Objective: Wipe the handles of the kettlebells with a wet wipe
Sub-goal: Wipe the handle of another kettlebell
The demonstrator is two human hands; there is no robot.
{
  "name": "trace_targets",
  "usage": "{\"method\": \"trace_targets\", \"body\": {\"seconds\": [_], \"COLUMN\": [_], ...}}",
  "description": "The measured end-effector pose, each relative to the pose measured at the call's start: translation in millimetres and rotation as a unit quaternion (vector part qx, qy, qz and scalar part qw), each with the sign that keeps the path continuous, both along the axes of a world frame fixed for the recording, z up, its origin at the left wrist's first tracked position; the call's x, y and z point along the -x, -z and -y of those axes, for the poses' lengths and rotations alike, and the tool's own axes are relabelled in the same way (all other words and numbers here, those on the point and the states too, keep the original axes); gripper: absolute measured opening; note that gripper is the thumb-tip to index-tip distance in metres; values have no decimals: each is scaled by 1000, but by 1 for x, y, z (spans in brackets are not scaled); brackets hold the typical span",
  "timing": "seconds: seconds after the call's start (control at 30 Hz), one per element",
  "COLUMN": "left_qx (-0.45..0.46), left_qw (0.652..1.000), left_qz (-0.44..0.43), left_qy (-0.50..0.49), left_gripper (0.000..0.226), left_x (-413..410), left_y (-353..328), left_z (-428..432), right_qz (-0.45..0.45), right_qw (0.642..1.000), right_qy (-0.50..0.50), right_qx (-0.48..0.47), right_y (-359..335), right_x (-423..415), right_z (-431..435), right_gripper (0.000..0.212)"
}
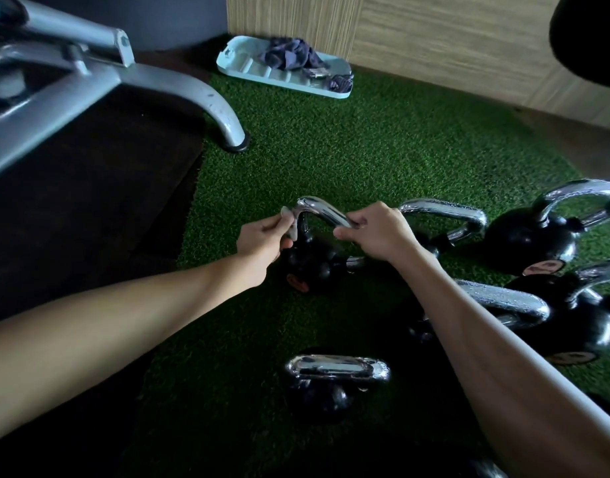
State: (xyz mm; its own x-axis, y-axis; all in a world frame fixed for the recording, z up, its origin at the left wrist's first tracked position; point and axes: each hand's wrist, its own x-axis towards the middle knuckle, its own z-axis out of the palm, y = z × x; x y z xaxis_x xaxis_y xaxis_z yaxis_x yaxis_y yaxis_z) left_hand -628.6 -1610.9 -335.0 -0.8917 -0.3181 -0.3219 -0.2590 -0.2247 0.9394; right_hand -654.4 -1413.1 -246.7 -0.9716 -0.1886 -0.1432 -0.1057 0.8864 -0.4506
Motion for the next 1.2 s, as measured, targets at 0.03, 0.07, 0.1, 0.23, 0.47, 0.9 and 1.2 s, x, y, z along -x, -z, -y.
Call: {"method": "trace_targets", "body": {"seconds": [0.03, 0.07, 0.1, 0.23, 0.47, 0.9, 1.2], "left_qx": [5, 25, 49, 167, 254, 250, 152], "left_qw": [1000, 1000, 999, 986, 967, 956, 973], "left_qz": [-2, -2, -3, -14, -4, -136, -87], "left_qy": [-5, -5, -2, 20, 22, -74, -149], "left_gripper": [22, 27, 34, 47, 37, 30, 42], "left_x": [-2, -3, -4, -5, 4, -18, -4], "left_y": [3, 7, 9, 12, 1, -9, -22], "left_z": [1, 3, 4, 7, 11, -34, -51], "right_qz": [29, 62, 90, 113, 105, 158, 114], "right_qw": [999, 995, 991, 974, 978, 980, 989], "right_qy": [-38, -74, -102, -174, -168, -112, -43], "right_qx": [3, 1, -11, -87, -62, 39, 87], "right_y": [-6, -13, -19, -31, -21, -11, -7], "right_x": [4, 8, 12, 27, 30, 8, 12], "right_z": [-4, -6, -6, -2, -14, -57, -23], "right_gripper": [27, 17, 21, 34, 37, 42, 34]}}
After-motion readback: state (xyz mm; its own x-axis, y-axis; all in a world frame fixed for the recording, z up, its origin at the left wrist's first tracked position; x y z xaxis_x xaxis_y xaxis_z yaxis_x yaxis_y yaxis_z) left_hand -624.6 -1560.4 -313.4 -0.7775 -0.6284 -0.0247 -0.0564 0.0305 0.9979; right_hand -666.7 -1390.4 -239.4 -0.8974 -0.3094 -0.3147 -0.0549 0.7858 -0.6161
